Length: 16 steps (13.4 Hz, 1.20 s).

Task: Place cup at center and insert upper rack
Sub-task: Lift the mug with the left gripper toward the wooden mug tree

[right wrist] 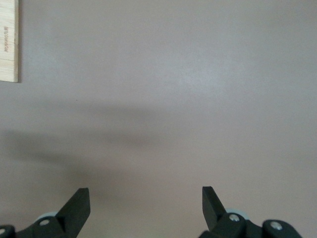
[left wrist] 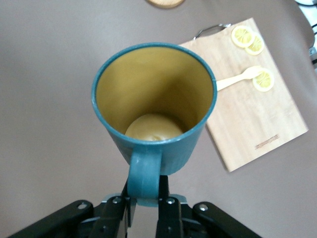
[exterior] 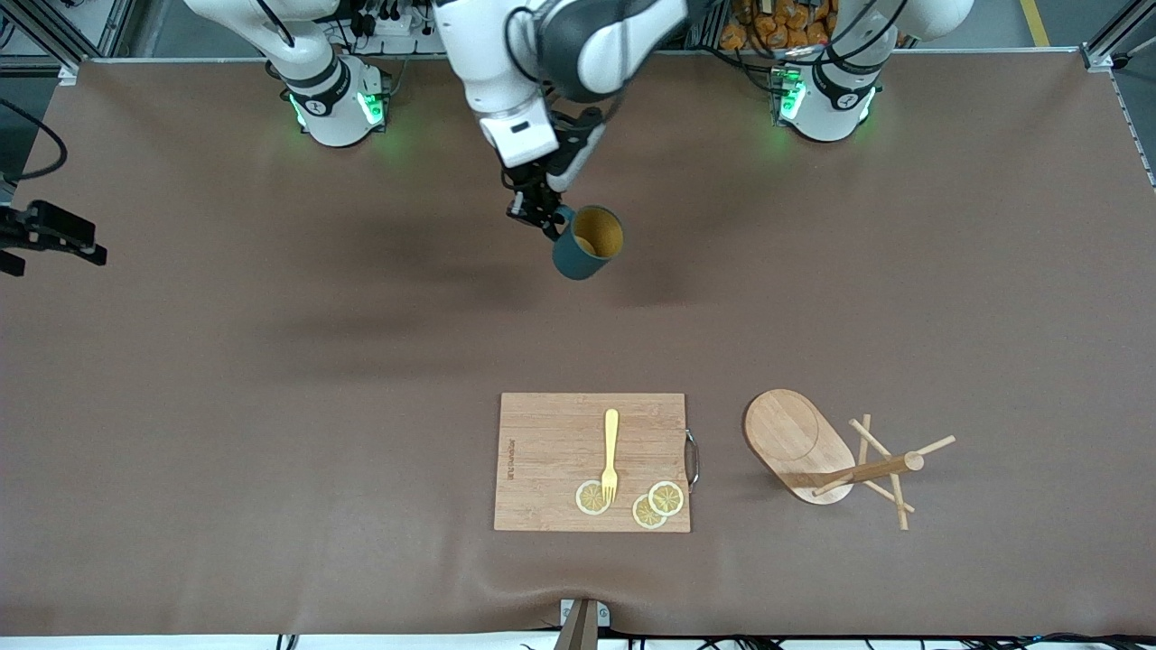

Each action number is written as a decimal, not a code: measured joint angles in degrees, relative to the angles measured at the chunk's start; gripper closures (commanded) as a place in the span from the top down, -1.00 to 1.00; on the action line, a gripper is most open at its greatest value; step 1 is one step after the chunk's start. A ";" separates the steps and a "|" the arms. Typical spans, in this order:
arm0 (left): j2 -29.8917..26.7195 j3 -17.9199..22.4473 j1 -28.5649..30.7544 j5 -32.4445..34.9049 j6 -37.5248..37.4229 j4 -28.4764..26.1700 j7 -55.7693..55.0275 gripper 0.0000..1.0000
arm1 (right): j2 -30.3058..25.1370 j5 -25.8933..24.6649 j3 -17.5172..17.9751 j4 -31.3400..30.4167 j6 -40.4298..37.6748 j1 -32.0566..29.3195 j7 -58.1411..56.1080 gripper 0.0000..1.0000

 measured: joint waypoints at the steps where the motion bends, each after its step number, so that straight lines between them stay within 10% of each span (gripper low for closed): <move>1: -1.23 0.02 2.25 -1.76 -0.02 -0.01 2.85 -1.00 | -0.94 0.00 0.09 0.03 -1.16 0.03 0.00 1.00; 8: -4.24 -0.07 16.32 -12.57 0.13 -0.09 22.53 -1.00 | -6.90 0.00 0.57 -0.12 -13.90 0.92 2.34 1.00; 16: -4.29 -0.03 31.07 -30.92 3.20 -0.20 38.61 -1.00 | -9.27 -0.08 1.07 -6.81 -7.07 1.20 2.78 1.00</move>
